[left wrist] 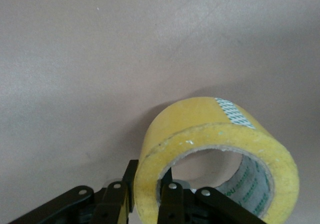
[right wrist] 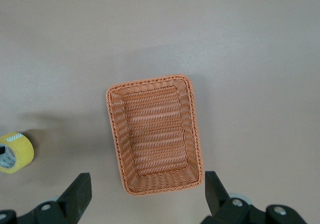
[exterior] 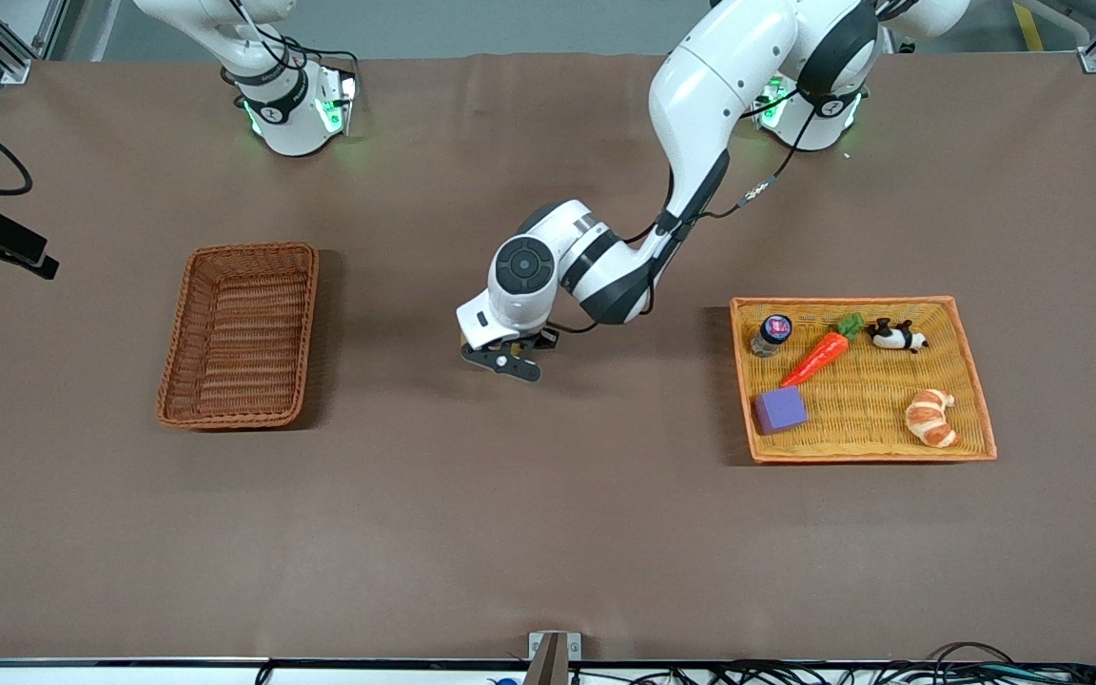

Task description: Move tape to another basket

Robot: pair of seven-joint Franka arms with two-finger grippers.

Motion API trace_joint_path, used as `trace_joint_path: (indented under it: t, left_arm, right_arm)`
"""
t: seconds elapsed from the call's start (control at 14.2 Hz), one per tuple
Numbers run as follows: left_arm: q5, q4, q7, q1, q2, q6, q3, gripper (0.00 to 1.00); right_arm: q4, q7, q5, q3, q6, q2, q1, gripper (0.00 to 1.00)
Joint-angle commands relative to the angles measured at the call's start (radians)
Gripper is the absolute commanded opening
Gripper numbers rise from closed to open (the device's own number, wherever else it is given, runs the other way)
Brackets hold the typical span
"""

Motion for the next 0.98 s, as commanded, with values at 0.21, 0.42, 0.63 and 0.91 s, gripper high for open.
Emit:
trace_joint_path:
  t: [0.21,0.42,0.63,0.91]
  left_arm:
    - [-0.018,0.027,-0.006,0.007,-0.056,-0.009,0.014,0.6]
    - [0.023,-0.011,0.004,0.057,-0.2,-0.073,0.043,0.95]
    - [0.023,-0.017,0.012,0.161,-0.318,-0.205,0.041,1.0]
    - [0.019,-0.028,0.017,0.308,-0.459,-0.432,0.039,1.0]
  right_arm:
    - [-0.059,0.05,0.0,0.008,0.051,-0.007,0.005,1.0]
    - [-0.102,0.072,0.003,0.025,0.114,0.003,0.015,1.0]
    - [-0.192,0.187,-0.006,0.146,0.22,0.006,0.016,1.0]
    - [-0.257,0.332,-0.011,0.272,0.362,0.113,0.067,1.0]
